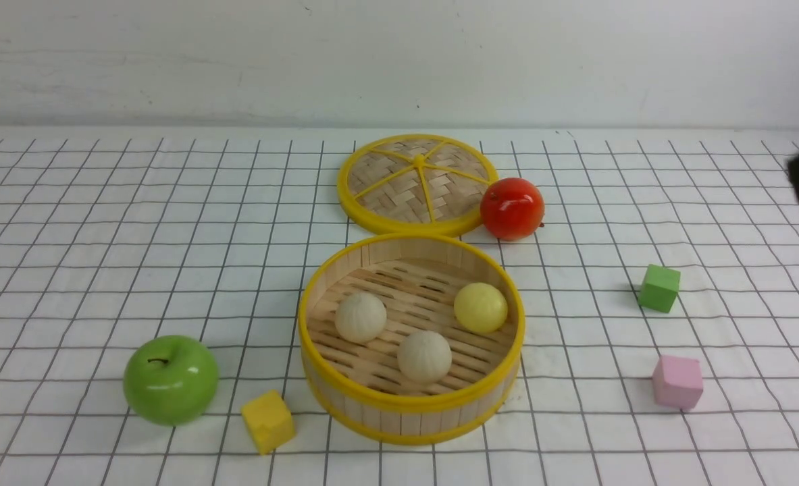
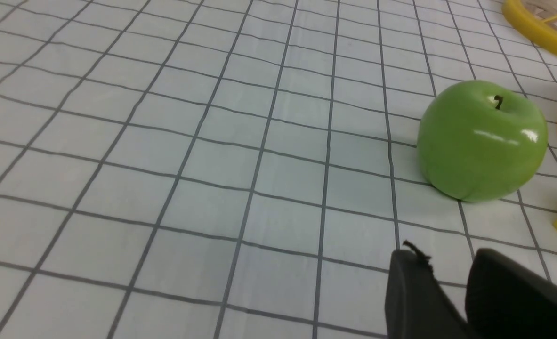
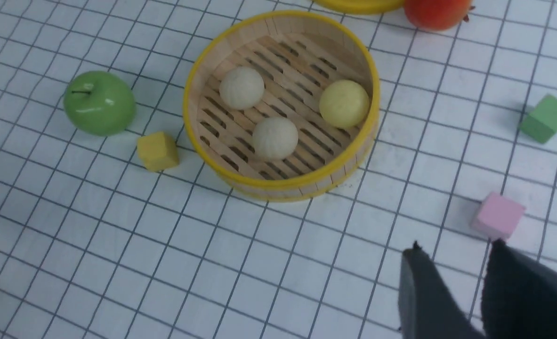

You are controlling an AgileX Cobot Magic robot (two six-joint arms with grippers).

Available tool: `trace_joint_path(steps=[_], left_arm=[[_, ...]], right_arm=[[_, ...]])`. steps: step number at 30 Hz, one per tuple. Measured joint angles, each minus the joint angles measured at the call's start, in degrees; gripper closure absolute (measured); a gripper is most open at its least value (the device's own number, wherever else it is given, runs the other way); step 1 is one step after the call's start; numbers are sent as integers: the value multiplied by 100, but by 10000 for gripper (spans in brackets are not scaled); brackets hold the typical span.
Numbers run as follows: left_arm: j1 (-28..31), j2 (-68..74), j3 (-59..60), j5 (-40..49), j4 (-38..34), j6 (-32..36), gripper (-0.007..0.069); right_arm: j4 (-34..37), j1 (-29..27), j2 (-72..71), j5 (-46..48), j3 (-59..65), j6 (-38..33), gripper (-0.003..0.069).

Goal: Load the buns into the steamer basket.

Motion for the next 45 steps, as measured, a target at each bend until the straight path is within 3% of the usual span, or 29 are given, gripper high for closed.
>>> trace_joint_path(steps=[1, 3, 6, 12, 27, 30, 32, 35, 39, 45], left_arm=[[0, 0, 0, 0, 0, 0, 449], [0, 0, 0, 0, 0, 0, 444], [0, 0, 0, 0, 0, 0, 441], [0, 0, 0, 0, 0, 0, 435], [0, 0, 0, 0, 5, 0, 428], [0, 0, 0, 0, 5, 0, 428], [0, 0, 0, 0, 5, 0, 428], [0, 0, 0, 0, 5, 0, 428], [0, 0, 0, 0, 5, 0, 428], [0, 0, 0, 0, 5, 0, 428]], right_arm=[[-5, 0, -83, -2, 89, 32, 517], [-19, 0, -539, 43, 647, 176, 617], [-19, 0, -1028, 43, 1311, 210, 678], [126, 0, -1657, 43, 1998, 210, 680], [51, -28, -2065, 27, 2107, 212, 676], [-351, -318, -2373, -498, 2239, 212, 673], [-682, -925, -2921, -1460, 2653, 205, 671], [-817, -1376, -3361, -2132, 3173, 167, 669], [-1144, -2118, -4245, -3631, 4909, 141, 668], [-1497, -2342, -5194, -5312, 7443, 141, 668]])
